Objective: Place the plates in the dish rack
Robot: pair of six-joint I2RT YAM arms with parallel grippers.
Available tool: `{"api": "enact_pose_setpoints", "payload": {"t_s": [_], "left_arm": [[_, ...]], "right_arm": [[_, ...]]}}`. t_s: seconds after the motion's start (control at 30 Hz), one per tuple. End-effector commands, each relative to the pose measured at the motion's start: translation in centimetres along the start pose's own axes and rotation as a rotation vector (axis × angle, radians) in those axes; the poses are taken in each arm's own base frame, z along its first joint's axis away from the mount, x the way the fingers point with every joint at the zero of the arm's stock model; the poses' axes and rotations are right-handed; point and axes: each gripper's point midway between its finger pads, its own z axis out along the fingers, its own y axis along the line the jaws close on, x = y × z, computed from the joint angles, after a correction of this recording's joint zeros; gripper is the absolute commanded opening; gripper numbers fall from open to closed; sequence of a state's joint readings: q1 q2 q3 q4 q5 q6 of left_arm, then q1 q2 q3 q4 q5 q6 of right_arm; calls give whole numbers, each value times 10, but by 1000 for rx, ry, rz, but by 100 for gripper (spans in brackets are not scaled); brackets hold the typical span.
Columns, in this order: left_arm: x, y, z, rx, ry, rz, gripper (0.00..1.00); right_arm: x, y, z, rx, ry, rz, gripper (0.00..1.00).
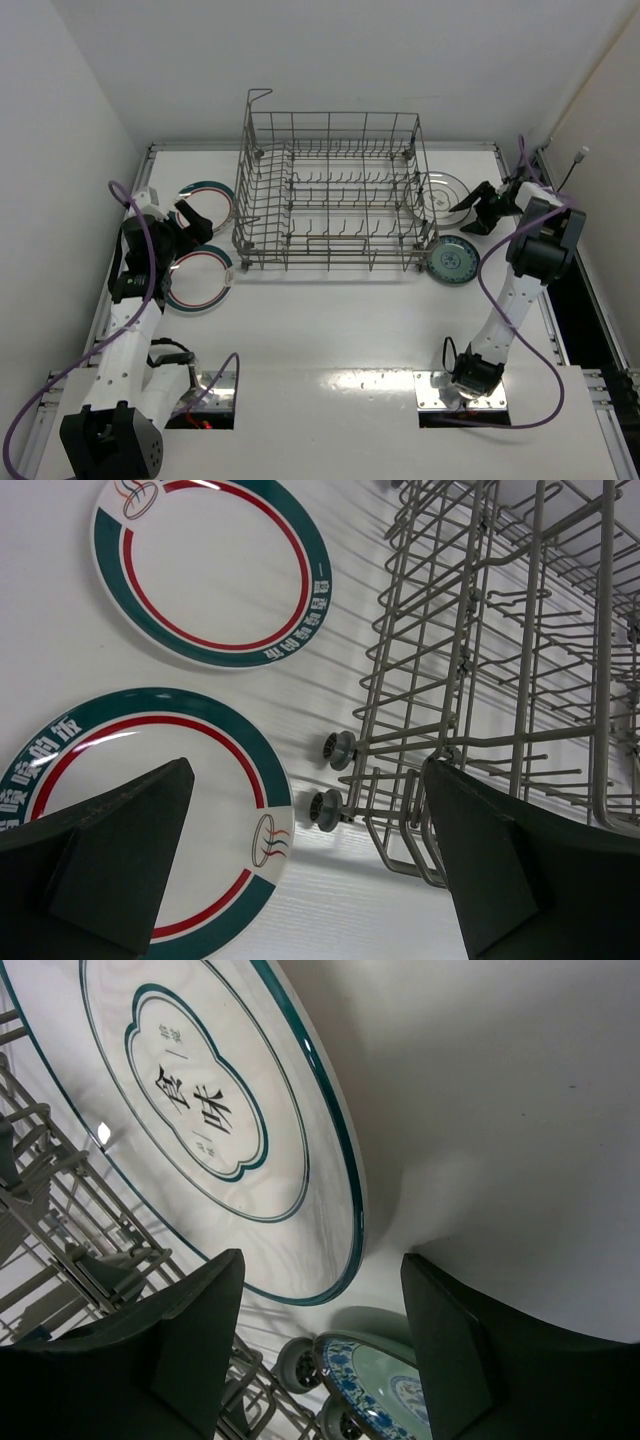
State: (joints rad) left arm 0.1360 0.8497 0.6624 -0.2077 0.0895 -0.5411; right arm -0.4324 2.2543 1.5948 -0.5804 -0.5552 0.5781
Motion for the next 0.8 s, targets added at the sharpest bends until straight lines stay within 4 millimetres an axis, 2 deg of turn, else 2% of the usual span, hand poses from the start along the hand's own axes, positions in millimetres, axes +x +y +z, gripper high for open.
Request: {"api": "enact_pose_setpoints", "payload": {"t_s": [0.0,0.17,0.27,0.3,0.37,0.4,0.5,0.57,0.63,0.67,0.7,0.77], "left_arm": [[-18,-11,0,35,-58,28,100],[-16,-9,1,31,-50,27,100],[-14,-8,1,27,-42,27,100],[-15,-7,1,19,-46,26,100],[-15,-7,1,19,-46,26,100],[-15,-7,1,19,-46,26,100],[-15,-7,1,19,-46,26,100],[-15,-7,1,19,-46,26,100],[-15,-7,1,19,-46,26,100],[-15,-7,1,19,-46,26,100],[-15,-7,1,19,-46,26,100],[-14,-8,1,27,-42,27,100]], "right_arm": [[-13,6,-1,-3,-36,-44,62],[-21,10,9,-7,-16,-44,58],[-26,16,14,-17,-7,-60,39],[-25,14,17,-12,4,-53,24],[-30,19,16,-29,-4,-62,14],[-26,16,18,-18,19,-45,4],[-20,12,15,-3,27,-63,0],[-26,22,-7,15,-45,-109,0],[-31,23,-24,59,-122,-137,0],[-37,41,-53,57,-194,-173,0],[-45,40,-65,101,-264,-189,0],[-52,52,-95,112,-386,-199,0]]}}
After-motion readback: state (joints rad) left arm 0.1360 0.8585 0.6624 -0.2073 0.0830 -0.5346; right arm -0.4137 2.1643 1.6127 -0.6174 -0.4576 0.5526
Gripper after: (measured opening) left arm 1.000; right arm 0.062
